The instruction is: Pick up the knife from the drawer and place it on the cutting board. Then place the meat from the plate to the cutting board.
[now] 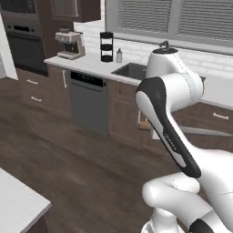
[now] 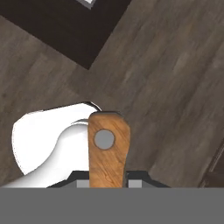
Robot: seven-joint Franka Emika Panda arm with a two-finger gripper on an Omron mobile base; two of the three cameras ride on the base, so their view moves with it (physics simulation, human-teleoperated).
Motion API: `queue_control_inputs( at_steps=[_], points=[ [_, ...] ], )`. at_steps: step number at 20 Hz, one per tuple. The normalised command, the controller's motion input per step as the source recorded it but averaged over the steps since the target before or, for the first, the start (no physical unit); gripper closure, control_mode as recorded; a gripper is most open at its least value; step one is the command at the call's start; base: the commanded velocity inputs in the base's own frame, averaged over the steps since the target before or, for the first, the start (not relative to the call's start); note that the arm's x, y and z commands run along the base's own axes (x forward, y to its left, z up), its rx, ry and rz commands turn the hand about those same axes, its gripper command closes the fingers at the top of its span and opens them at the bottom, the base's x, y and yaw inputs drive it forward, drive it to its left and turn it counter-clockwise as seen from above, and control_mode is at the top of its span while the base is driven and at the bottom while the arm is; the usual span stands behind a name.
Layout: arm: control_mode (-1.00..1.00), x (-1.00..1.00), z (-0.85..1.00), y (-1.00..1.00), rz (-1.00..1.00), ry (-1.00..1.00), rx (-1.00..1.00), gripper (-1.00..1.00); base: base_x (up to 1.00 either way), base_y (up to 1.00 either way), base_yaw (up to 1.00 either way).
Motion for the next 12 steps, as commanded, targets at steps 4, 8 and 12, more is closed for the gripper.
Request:
queue_control_inputs(
  at_steps=[4,8,12],
  points=[
    [1.00,0.00,0.00,0.00,0.00,0.00,0.00,1.00,1.00,-0.30,0.49],
    [1.00,0.00,0.00,0.00,0.00,0.00,0.00,1.00,1.00,-0.34,0.48],
    [1.00,0.00,0.00,0.00,0.00,0.00,0.00,1.00,1.00,-0.20,0.50]
  ],
)
